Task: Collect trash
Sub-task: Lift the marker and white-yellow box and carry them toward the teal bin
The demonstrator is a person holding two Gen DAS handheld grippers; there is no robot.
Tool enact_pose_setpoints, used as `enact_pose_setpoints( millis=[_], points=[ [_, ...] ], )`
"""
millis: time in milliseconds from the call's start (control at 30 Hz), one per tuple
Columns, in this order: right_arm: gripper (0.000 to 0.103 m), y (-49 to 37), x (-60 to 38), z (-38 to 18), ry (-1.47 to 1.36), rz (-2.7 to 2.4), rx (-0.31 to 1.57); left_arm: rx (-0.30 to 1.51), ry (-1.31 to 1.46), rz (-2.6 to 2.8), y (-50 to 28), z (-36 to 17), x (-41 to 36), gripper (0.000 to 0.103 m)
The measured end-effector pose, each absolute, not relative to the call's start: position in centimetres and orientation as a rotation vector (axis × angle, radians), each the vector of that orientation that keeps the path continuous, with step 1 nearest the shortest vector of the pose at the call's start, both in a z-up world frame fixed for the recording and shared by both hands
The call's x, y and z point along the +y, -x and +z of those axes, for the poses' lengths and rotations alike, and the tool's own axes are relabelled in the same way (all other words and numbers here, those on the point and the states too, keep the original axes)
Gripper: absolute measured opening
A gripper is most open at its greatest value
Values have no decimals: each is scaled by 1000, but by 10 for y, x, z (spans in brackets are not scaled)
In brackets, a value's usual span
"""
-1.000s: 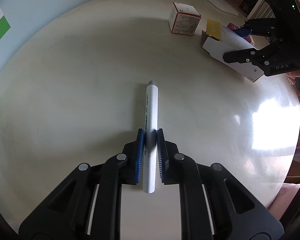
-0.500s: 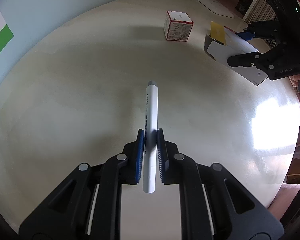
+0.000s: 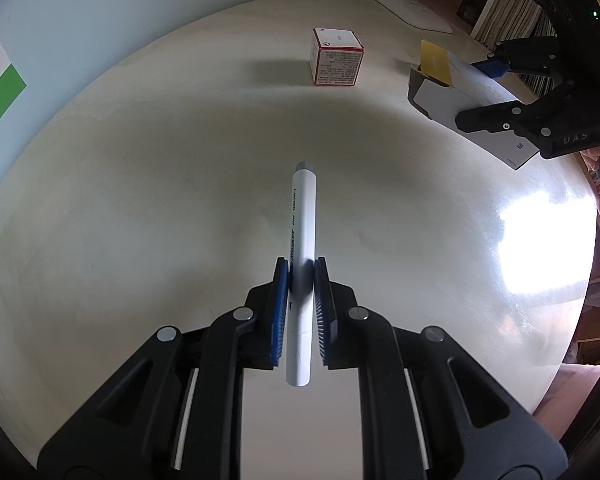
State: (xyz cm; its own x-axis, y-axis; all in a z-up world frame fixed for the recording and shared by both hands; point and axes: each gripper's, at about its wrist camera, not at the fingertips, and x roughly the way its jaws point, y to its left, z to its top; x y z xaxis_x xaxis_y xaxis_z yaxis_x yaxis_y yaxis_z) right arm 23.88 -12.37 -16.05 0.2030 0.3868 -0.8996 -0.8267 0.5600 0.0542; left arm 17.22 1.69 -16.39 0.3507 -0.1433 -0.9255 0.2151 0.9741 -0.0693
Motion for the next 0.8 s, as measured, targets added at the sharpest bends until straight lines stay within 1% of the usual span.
enact_pose_setpoints(
  millis=[367, 800],
  points=[
    [61, -220, -143, -147, 461, 843, 1040, 1161, -129, -304, -169, -153, -1, 11],
    [61, -159, -205, -143, 323, 671, 1054, 1137, -280, -503, -148, -148, -57, 11]
  ],
)
